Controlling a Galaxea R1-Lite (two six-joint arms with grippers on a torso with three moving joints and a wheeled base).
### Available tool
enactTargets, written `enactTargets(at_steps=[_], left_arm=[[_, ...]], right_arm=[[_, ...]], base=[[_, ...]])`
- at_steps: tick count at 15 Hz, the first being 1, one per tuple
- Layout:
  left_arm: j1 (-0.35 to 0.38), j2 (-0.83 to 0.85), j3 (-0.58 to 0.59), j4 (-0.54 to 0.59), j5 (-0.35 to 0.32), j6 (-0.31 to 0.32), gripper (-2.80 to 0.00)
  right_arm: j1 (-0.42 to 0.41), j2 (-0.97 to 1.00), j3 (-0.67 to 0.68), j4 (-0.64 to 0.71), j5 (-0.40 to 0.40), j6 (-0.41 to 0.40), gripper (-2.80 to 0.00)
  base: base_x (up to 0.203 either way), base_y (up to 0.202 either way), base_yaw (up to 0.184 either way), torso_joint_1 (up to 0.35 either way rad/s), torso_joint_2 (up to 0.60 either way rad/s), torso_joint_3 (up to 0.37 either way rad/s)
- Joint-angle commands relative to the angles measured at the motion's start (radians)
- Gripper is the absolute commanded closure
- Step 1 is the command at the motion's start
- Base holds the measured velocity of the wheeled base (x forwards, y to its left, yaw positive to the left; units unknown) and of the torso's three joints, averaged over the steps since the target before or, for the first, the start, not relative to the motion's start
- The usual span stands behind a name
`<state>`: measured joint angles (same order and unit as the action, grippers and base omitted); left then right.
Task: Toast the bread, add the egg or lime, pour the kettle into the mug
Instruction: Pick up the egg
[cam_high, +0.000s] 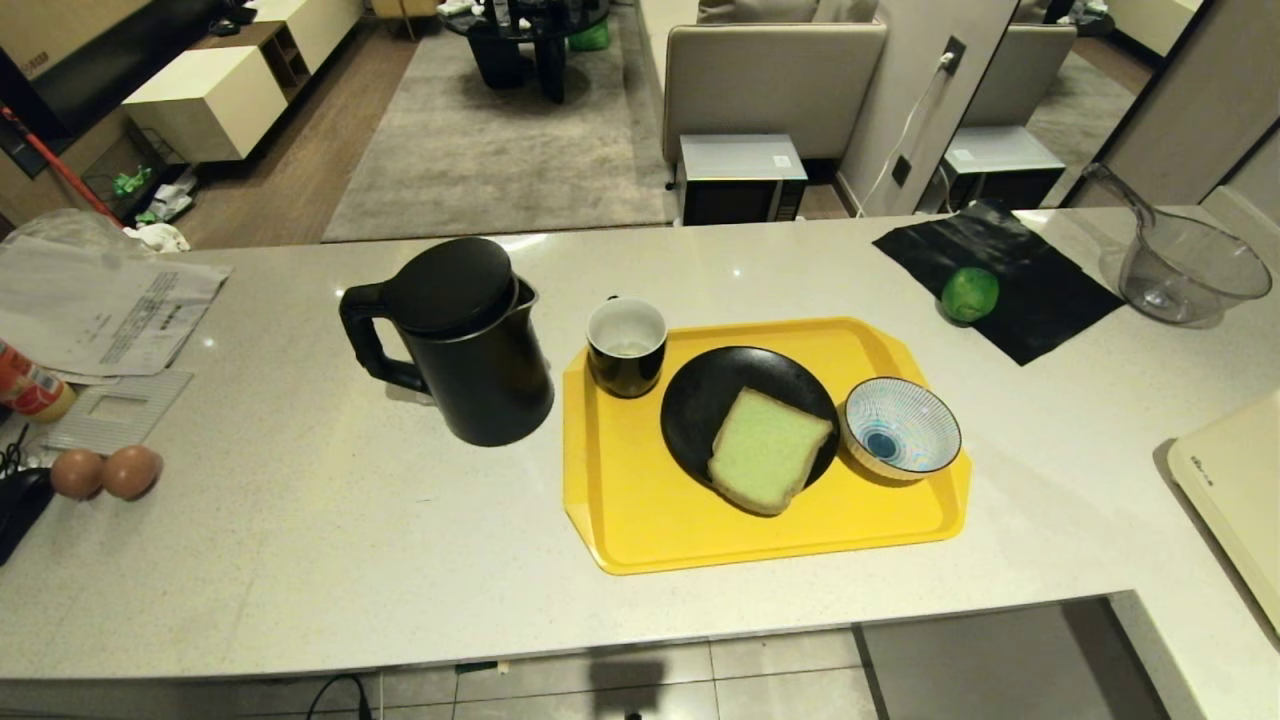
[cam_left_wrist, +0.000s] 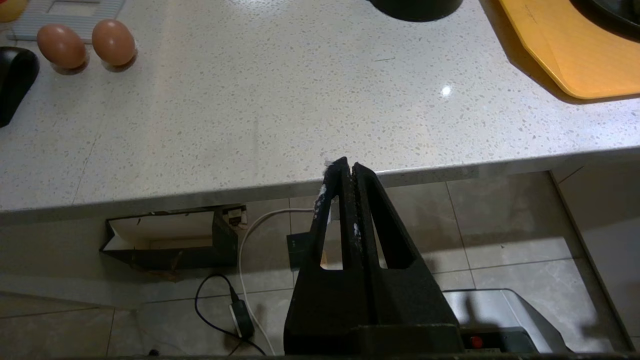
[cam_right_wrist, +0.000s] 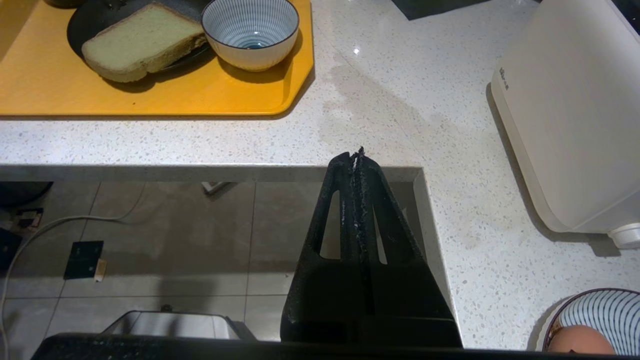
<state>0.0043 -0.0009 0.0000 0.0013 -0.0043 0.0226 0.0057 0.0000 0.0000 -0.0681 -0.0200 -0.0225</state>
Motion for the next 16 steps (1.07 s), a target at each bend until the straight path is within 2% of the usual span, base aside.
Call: enactTargets(at_steps=[1, 9, 16], left_arm=[[0.000, -0.001, 0.000, 0.000, 0.000, 0.000, 0.00], [0.000, -0.001, 0.000, -0.001, 0.000, 0.000, 0.00], [0.000, -0.001, 0.000, -0.001, 0.000, 0.000, 0.00]], right_arm=[[0.000, 0.002, 0.026, -0.001, 0.000, 0.000, 0.00], [0.000, 0.002, 0.026, -0.001, 0.000, 0.001, 0.00], [0.000, 0.003, 0.026, -0.001, 0.000, 0.003, 0.00]], base=[[0.000, 0.000, 0.000, 0.000, 0.00, 0.000], [0.000, 0.001, -0.009, 0.000, 0.00, 0.001], [0.000, 0.007, -0.166, 0.003, 0.00, 0.003]])
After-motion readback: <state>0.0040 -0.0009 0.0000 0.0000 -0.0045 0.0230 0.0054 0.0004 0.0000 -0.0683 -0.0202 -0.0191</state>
